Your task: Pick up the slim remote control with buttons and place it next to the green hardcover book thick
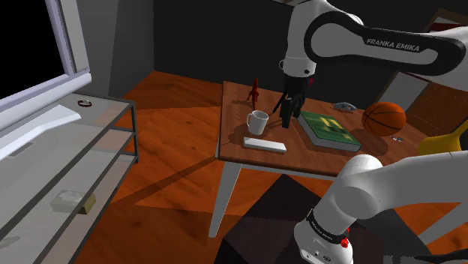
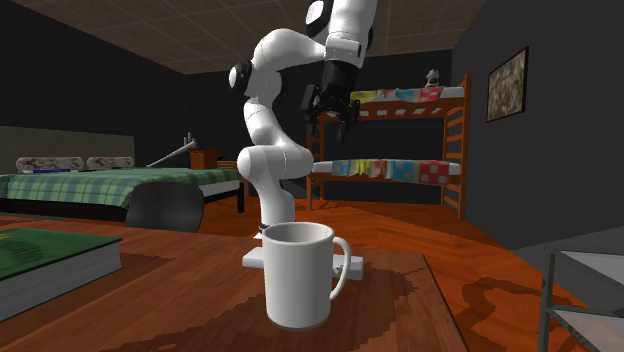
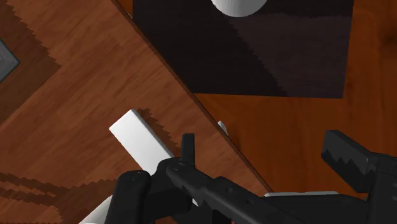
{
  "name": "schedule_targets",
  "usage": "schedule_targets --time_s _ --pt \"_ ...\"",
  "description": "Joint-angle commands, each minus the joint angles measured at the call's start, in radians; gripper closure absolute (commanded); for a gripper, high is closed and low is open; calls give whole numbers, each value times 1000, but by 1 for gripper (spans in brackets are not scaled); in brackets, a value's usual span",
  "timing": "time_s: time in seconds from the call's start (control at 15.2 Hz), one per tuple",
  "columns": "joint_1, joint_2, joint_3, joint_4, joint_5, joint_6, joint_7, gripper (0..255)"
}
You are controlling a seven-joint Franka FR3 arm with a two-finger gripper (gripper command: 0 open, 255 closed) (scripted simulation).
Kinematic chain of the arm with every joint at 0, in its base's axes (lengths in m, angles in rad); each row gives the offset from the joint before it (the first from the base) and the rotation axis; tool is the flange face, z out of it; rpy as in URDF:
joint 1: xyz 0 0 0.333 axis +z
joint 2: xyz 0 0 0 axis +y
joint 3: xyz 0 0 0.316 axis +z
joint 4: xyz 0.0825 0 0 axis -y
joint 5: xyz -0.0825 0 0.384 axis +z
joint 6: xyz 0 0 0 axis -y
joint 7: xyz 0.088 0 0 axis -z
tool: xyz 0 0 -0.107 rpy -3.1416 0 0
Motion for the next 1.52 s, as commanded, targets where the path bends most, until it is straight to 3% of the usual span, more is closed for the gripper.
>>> schedule_targets --time_s 0.0,0.46,0.86,1.25,1.45 --pt "0 0 0 0 0 0 0 0" --pt "6 15 -161 -170 -88 274 -254 0" --pt "16 135 -309 -241 -138 533 -473 0" --pt "66 345 -460 -234 -112 793 -721 0" --pt "71 377 -473 -246 -105 839 -738 0"
